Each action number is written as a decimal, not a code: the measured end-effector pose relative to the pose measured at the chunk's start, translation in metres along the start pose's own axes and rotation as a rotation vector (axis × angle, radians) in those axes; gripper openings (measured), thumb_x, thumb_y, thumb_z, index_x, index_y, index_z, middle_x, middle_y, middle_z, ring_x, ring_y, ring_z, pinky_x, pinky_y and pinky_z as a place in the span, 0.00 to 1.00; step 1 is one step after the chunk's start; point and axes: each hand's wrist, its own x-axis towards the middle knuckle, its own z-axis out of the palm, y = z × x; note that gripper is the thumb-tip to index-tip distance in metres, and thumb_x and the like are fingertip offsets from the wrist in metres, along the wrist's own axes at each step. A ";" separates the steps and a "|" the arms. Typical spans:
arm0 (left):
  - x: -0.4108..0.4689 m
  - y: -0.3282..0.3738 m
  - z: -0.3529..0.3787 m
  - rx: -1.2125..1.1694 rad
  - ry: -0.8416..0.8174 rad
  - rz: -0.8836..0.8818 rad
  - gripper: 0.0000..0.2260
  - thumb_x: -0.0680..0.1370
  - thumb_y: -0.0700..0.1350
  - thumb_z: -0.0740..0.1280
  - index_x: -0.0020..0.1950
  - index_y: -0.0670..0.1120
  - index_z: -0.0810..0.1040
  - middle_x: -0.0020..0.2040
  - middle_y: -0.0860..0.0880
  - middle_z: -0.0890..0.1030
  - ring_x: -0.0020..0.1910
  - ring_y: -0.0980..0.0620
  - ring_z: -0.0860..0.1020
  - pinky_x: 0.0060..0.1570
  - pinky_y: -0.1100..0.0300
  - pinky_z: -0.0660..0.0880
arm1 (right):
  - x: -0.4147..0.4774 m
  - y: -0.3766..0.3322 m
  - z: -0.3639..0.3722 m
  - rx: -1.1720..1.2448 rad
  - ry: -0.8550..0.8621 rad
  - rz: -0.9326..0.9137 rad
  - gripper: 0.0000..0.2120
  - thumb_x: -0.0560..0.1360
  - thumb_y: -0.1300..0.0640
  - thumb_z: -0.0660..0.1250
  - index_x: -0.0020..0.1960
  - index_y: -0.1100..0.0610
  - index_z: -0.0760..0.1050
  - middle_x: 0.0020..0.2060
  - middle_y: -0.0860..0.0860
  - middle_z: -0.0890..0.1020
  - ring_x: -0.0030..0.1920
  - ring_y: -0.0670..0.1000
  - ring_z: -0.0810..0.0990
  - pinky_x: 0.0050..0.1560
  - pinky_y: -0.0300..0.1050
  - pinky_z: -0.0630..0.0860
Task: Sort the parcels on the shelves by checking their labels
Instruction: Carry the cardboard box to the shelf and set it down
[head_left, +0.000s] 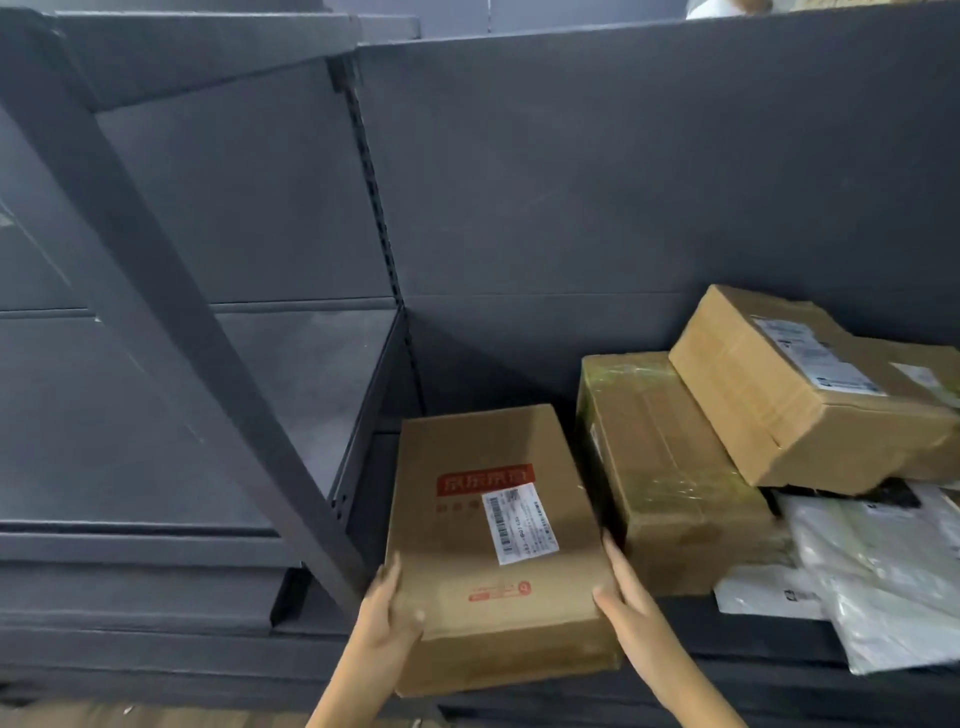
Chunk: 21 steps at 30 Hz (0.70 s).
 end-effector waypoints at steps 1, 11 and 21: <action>0.002 -0.002 0.004 0.051 -0.014 -0.013 0.39 0.75 0.40 0.70 0.76 0.49 0.46 0.78 0.44 0.52 0.78 0.48 0.49 0.75 0.55 0.52 | 0.002 0.006 0.002 -0.024 -0.006 0.019 0.28 0.82 0.61 0.55 0.77 0.49 0.48 0.76 0.42 0.54 0.74 0.41 0.53 0.76 0.45 0.48; 0.023 -0.007 0.026 0.480 -0.037 -0.049 0.52 0.59 0.62 0.69 0.77 0.61 0.45 0.77 0.50 0.36 0.75 0.44 0.58 0.66 0.53 0.70 | 0.019 0.045 0.010 -0.233 -0.090 0.032 0.48 0.73 0.55 0.71 0.77 0.44 0.38 0.74 0.37 0.40 0.75 0.40 0.41 0.73 0.40 0.46; 0.069 -0.002 0.035 0.801 -0.034 -0.035 0.40 0.76 0.61 0.59 0.77 0.54 0.36 0.75 0.46 0.28 0.76 0.40 0.37 0.70 0.50 0.65 | 0.061 0.022 0.013 -0.431 -0.059 -0.006 0.47 0.77 0.51 0.65 0.72 0.47 0.27 0.68 0.37 0.31 0.75 0.45 0.36 0.75 0.44 0.44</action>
